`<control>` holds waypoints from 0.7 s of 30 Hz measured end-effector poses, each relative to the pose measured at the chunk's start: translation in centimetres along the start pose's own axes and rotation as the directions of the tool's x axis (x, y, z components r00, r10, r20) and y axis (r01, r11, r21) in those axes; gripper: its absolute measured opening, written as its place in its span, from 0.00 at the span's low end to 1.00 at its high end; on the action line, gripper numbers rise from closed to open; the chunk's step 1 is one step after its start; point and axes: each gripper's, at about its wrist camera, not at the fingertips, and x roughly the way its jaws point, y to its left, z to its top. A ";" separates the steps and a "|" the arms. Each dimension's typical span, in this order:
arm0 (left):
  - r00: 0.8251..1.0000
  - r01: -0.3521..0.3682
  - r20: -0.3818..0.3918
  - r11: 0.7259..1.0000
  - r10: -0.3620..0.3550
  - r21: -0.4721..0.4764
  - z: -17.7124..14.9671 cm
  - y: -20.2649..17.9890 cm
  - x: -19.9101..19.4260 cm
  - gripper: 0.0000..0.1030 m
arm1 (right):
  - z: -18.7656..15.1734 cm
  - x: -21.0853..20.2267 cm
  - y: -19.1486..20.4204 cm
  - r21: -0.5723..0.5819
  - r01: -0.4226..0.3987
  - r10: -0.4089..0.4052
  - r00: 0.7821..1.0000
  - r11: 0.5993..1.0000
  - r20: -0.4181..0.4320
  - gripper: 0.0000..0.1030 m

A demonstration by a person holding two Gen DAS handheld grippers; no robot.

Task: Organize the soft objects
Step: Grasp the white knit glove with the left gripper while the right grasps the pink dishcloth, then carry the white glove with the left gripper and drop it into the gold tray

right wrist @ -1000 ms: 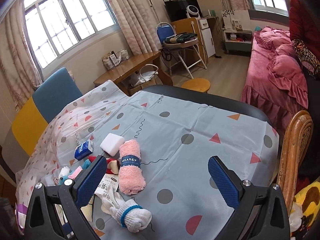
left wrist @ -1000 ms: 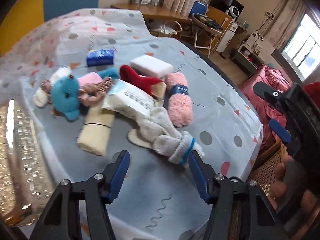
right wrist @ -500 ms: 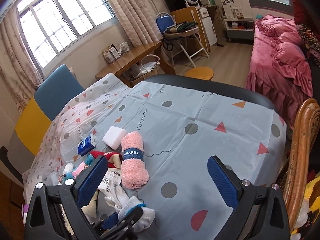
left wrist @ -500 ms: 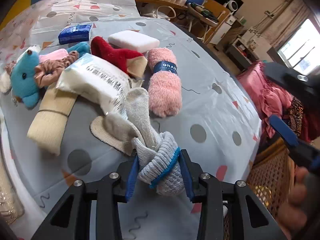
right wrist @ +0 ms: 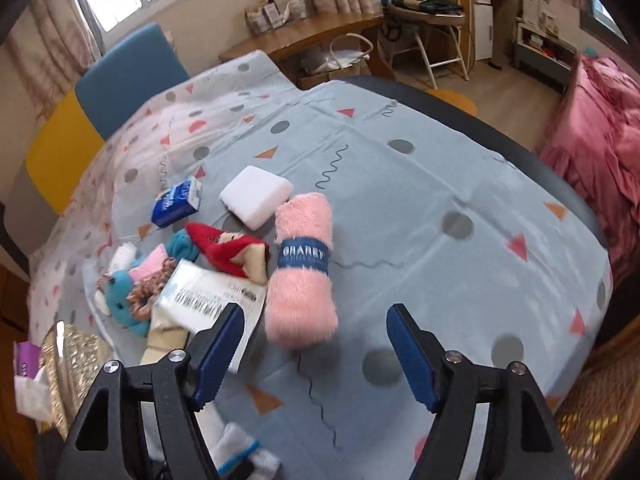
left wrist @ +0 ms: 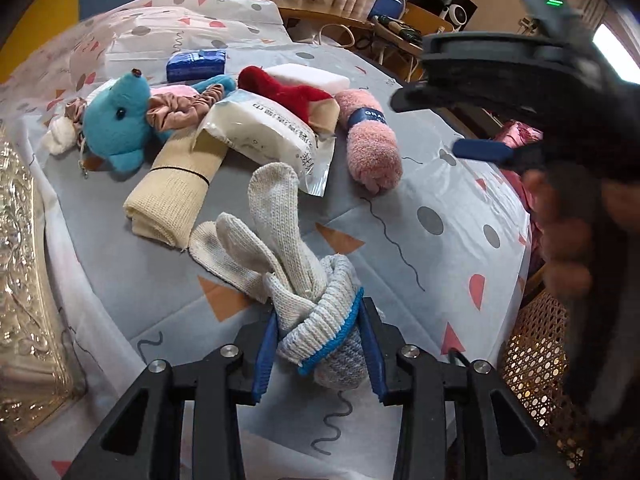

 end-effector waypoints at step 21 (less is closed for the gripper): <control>0.970 -0.125 0.210 0.992 0.124 -0.008 5.1 0.5 -7.9 0.34 | 1.2 6.2 -0.7 -0.058 -0.039 0.028 0.985 0.998 -0.169 0.33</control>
